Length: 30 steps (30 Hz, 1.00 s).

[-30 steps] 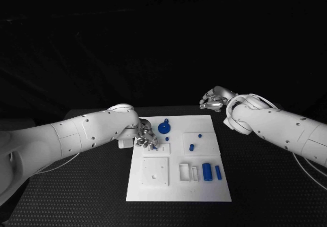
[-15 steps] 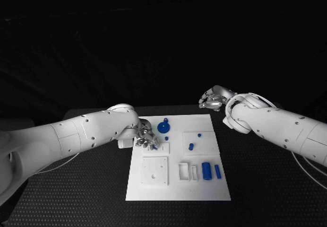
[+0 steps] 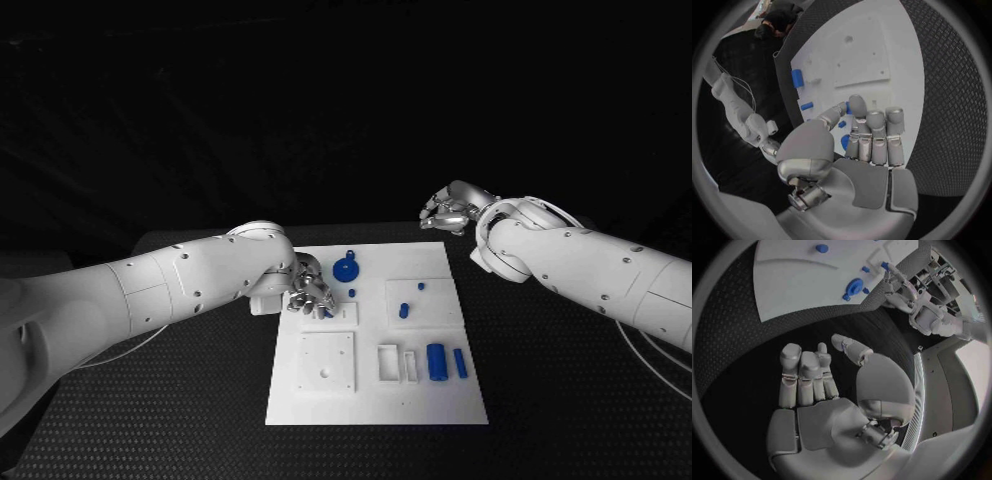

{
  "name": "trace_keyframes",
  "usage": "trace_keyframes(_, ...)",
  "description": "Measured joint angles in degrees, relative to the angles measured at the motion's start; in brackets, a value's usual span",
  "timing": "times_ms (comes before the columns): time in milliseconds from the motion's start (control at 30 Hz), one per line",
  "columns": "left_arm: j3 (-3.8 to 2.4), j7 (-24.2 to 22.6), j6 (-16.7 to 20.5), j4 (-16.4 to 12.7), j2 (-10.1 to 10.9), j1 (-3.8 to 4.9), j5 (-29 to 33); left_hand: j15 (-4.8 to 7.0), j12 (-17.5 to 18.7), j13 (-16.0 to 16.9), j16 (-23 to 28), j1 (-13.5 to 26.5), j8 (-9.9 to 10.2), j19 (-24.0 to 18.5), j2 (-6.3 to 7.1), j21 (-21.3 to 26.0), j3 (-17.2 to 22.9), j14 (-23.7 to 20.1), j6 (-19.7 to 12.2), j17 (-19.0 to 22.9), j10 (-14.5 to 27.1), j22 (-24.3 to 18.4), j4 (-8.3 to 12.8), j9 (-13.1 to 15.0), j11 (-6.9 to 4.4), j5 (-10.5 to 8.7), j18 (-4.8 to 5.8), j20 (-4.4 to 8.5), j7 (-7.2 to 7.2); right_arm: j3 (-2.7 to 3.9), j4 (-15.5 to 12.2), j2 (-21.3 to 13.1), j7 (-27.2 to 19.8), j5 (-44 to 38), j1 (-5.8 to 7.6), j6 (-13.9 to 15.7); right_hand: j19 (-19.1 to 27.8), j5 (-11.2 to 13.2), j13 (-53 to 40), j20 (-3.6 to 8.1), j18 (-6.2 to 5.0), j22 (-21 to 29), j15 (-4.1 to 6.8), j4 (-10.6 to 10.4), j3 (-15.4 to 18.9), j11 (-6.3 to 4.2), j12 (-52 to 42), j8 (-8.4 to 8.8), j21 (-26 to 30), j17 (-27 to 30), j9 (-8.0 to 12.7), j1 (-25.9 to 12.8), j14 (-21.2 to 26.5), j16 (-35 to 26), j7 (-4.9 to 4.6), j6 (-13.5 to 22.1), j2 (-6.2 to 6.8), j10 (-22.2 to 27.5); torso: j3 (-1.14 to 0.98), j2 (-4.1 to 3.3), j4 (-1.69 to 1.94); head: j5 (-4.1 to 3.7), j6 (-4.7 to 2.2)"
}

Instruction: Assemble the parts on the task board

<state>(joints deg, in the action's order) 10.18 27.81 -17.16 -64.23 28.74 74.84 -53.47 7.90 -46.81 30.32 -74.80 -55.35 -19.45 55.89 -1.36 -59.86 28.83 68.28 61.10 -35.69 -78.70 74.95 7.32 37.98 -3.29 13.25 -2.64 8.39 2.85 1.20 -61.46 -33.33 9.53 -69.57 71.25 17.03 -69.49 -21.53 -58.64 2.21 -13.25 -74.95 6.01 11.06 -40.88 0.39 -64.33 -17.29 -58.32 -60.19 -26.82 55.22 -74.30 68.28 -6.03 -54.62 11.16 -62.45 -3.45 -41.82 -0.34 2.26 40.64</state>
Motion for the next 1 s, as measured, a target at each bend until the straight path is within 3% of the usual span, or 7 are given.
trace_keyframes(733, 0.02, 0.0, -0.5, 0.7, -0.5, -0.04, -0.2, 0.0, 0.0, 0.0, 0.0, 0.0, 0.2, 0.0, 0.0, 0.0, -0.1, 0.0, 0.0, 0.0, -0.1, 0.0, 0.1, 0.2, -0.08, 0.09, 0.0, 0.0, 0.0, 0.0, 0.0, 0.1, 0.0, 0.0, 0.0, 0.0, 0.2, 0.0, 0.0, 0.03, 0.0, 0.0, -0.01, 0.0, 0.0, 0.01, 0.0, 0.0, 0.0, 0.0, 0.0, 0.0, 0.0, 0.0, 0.03, 0.0, 0.0, 0.0, 0.03, 0.01, 0.02, 0.12, 0.05)
trace_keyframes(867, 1.0, -0.3, -0.5, 0.9, -0.9, -0.02, -0.2, 0.0, 0.0, 0.0, 0.0, 0.0, 0.2, 0.0, 0.0, 0.0, -0.1, 0.0, 0.0, 0.0, -0.1, 0.0, 0.1, 0.5, -0.09, -0.01, 0.01, 0.0, 0.0, 0.0, 0.0, 0.1, 0.0, 0.0, 0.0, 0.0, 0.2, 0.0, 0.0, 0.02, 0.0, 0.0, -0.01, 0.0, 0.0, 0.01, 0.0, 0.0, 0.0, 0.0, 0.0, 0.0, 0.0, 0.0, 0.09, -0.1, 0.0, 0.0, 0.03, 0.0, 0.0, 0.16, 0.05)
trace_keyframes(1000, 1.14, -0.4, -0.4, 1.1, -1.0, -0.07, -0.2, 0.0, 0.0, 0.0, 0.0, 0.0, 0.1, 0.0, 0.0, 0.0, -0.1, 0.0, 0.0, 0.0, -0.1, 0.0, 0.1, 0.4, -0.09, -0.02, 0.01, 0.0, 0.0, 0.0, 0.0, 0.0, 0.0, 0.0, 0.0, 0.0, 0.3, 0.0, 0.0, 0.0, 0.0, 0.0, -0.01, 0.0, 0.0, 0.01, 0.0, 0.0, 0.0, 0.0, 0.0, 0.0, 0.0, 0.0, 0.09, -0.1, 0.0, 0.0, 0.02, -0.03, -0.05, 0.12, 0.09)
